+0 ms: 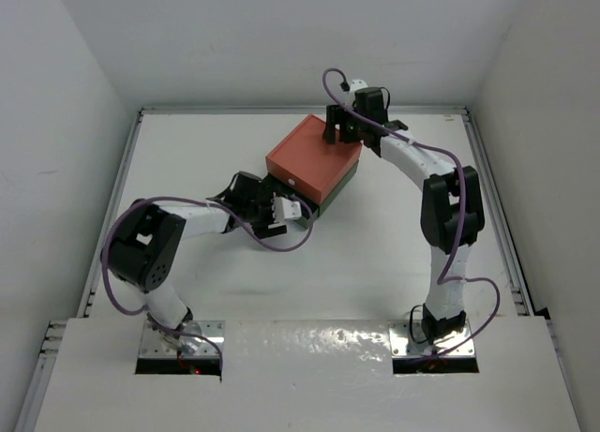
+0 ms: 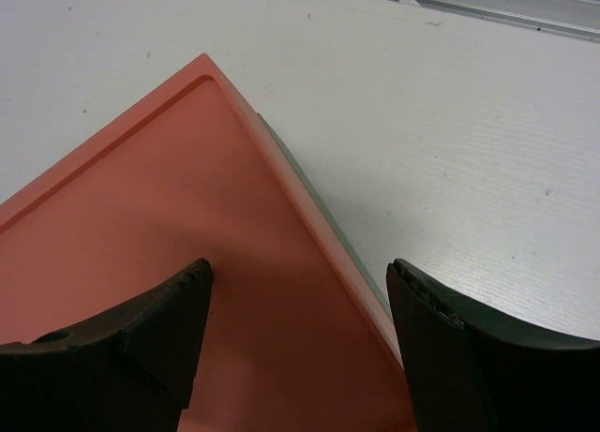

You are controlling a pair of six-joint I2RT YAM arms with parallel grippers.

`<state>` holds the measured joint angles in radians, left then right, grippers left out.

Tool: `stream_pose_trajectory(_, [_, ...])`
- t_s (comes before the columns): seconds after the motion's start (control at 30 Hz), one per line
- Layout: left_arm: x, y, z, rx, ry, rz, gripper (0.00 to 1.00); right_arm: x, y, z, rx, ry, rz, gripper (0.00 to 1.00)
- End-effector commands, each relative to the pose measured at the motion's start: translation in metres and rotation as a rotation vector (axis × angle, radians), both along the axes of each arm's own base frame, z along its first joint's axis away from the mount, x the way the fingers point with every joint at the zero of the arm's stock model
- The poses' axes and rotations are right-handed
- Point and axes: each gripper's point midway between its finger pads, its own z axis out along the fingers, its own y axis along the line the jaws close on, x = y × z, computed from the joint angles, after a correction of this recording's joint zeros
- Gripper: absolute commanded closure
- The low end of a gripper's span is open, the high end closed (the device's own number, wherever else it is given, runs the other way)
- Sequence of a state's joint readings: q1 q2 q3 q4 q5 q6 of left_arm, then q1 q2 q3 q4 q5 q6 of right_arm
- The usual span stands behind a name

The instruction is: Sort the tools into containers

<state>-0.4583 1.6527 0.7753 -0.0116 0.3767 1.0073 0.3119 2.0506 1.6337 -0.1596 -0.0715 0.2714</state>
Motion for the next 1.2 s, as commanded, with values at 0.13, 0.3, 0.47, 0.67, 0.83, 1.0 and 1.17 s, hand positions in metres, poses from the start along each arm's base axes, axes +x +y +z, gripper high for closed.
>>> stream_pose_trajectory(0.13, [0.073, -0.038, 0.036, -0.076, -0.238, 0.0, 0.18, -0.039, -0.006, -0.048, -0.089, 0.151, 0.087, 0.27])
stream_pose_trajectory(0.3, [0.075, -0.055, 0.033, -0.061, -0.265, -0.048, 0.14, -0.042, -0.005, -0.052, -0.083, 0.159, 0.094, 0.27])
stream_pose_trajectory(0.47, [0.074, -0.064, 0.038, -0.083, -0.264, -0.042, 0.13, -0.044, -0.004, -0.051, -0.081, 0.159, 0.101, 0.27])
stream_pose_trajectory(0.67, [0.043, -0.047, 0.054, -0.066, -0.251, -0.065, 0.14, -0.04, -0.006, -0.035, -0.08, 0.125, 0.103, 0.27])
stream_pose_trajectory(0.83, [0.016, -0.037, 0.116, -0.188, -0.205, 0.05, 0.14, -0.019, -0.014, 0.003, -0.099, 0.055, 0.105, 0.24])
stream_pose_trajectory(1.0, [0.035, -0.02, 0.247, -0.486, -0.281, 0.413, 0.1, -0.007, -0.047, 0.055, -0.083, 0.018, 0.014, 0.16])
stream_pose_trajectory(1.17, [0.083, 0.085, 0.284, -0.528, -0.225, 0.886, 0.06, -0.03, -0.128, 0.092, 0.081, 0.02, -0.231, 0.01])
